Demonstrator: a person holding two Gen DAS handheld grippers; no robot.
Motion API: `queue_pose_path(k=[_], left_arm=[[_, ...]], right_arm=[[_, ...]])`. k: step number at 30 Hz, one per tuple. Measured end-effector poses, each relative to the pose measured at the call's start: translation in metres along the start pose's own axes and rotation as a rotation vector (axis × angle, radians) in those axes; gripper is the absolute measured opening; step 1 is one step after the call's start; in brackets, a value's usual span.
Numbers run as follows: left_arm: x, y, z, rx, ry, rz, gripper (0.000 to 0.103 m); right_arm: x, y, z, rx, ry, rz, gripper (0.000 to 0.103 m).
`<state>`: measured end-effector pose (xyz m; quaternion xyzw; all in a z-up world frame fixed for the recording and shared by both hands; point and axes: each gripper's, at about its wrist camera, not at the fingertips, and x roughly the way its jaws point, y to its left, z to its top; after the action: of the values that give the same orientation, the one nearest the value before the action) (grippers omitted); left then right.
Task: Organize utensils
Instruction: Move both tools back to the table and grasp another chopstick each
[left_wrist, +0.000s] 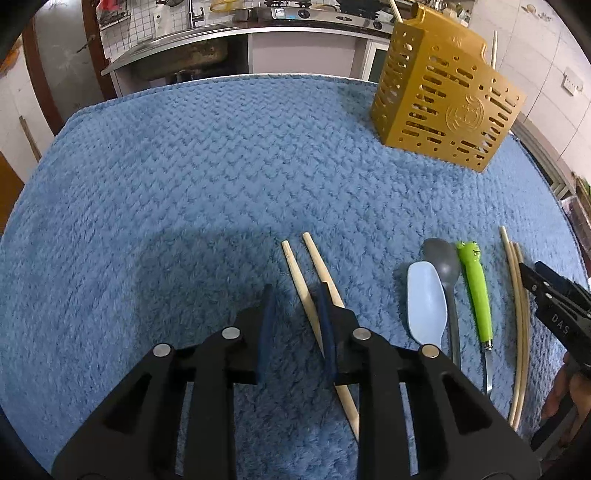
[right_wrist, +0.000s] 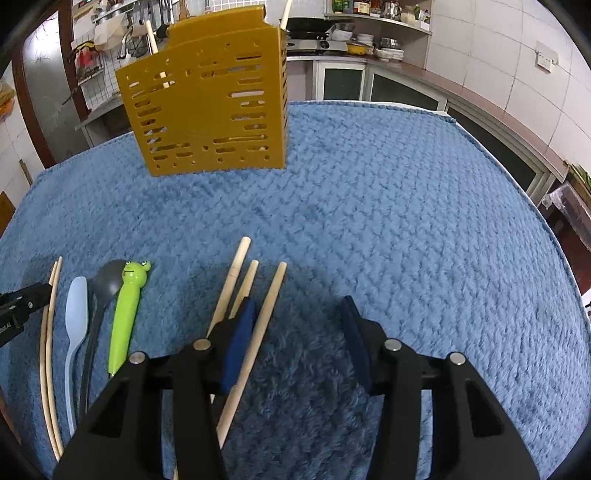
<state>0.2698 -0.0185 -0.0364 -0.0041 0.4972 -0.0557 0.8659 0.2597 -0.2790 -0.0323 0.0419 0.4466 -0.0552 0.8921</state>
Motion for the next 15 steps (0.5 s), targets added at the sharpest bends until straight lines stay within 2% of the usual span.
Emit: queue_pose_path(k=[4, 8, 11, 12, 15], left_arm=[[0.006, -0.008, 0.007, 0.039, 0.021, 0.043, 0.022], [0.007, -0.007, 0.012, 0.037, 0.043, 0.039, 0.020], [0.006, -0.003, 0.012, 0.033, 0.050, 0.032, 0.013], [0.005, -0.001, 0.012, 0.029, 0.057, 0.025, 0.010], [0.005, 0.004, 0.015, 0.015, 0.078, 0.003, 0.009]], right_arm=[[0.004, 0.001, 0.009, -0.013, 0.056, 0.005, 0.046], [0.006, 0.005, 0.014, -0.043, 0.092, 0.034, 0.034], [0.005, 0.007, 0.017, -0.032, 0.107, 0.066, 0.015], [0.005, 0.006, 0.018, -0.028, 0.111, 0.071, 0.013], [0.005, 0.003, 0.020, -0.002, 0.122, 0.106, 0.011]])
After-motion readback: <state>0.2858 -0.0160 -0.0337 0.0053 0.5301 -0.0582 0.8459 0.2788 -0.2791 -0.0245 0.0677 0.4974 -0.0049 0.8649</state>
